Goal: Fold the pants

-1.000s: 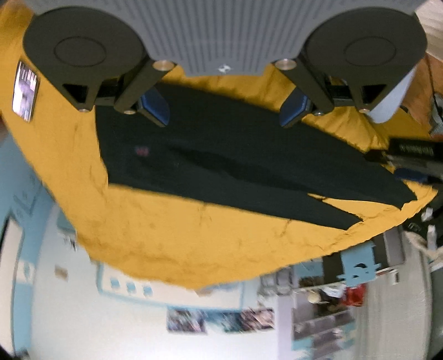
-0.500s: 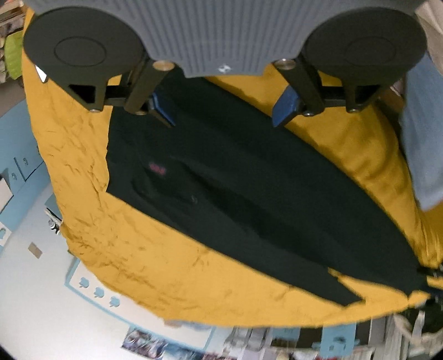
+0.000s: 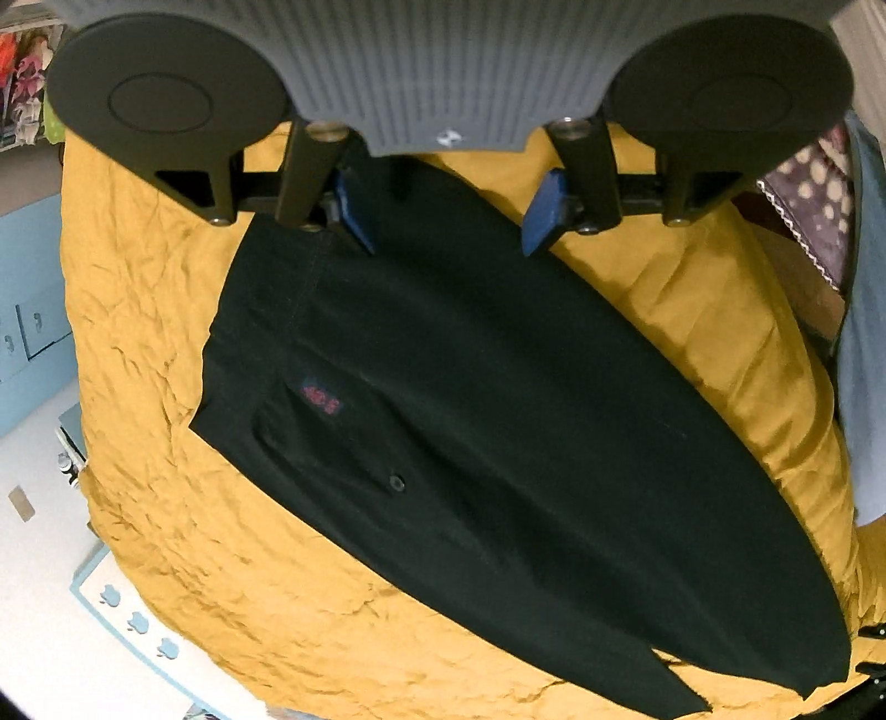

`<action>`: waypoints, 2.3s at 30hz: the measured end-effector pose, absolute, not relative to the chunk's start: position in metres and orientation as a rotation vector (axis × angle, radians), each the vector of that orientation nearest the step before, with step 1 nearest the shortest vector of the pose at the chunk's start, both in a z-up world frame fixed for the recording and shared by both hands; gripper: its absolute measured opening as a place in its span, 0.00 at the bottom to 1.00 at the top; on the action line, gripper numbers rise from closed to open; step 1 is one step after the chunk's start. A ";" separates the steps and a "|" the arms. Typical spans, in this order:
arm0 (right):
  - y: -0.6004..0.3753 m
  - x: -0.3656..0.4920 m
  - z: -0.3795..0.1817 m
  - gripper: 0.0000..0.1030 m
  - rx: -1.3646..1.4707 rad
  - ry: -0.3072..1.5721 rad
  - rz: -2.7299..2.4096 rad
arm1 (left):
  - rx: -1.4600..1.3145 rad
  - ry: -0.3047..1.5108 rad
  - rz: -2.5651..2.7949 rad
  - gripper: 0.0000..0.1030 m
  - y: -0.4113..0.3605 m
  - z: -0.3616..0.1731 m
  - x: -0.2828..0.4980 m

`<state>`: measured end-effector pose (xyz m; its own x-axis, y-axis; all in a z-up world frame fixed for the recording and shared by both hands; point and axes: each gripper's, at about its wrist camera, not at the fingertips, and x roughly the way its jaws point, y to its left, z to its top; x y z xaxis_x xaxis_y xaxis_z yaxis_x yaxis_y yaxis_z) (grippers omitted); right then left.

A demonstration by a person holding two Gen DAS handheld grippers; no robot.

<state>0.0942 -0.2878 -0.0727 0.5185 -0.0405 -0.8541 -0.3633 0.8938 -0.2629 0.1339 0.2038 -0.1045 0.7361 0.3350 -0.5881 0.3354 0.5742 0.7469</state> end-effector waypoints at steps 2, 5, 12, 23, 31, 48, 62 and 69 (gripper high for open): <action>-0.288 0.097 -0.073 0.52 -0.464 1.022 0.205 | 1.059 0.791 0.011 0.57 0.212 -0.115 0.140; -0.287 0.097 -0.074 0.52 -0.485 1.035 0.197 | 1.143 0.809 0.067 0.55 0.222 -0.131 0.154; -0.286 0.092 -0.072 0.52 -0.549 1.040 0.194 | 1.207 0.758 0.156 0.42 0.232 -0.144 0.168; -0.279 0.070 -0.074 0.50 -0.722 1.009 0.289 | 0.881 0.797 0.316 0.05 0.231 -0.112 0.174; -0.289 0.061 -0.101 0.09 -0.870 0.959 0.243 | 0.766 0.810 0.417 0.01 0.224 -0.087 0.178; -0.336 0.126 -0.019 0.00 -0.637 0.689 0.076 | 0.598 0.767 0.552 0.01 0.210 -0.012 0.227; -0.375 0.274 -0.029 0.00 -0.494 0.750 0.046 | 0.627 0.799 0.596 0.01 0.194 -0.017 0.345; -0.394 0.357 -0.062 0.00 -0.454 0.858 0.055 | 0.708 0.848 0.585 0.01 0.184 -0.045 0.405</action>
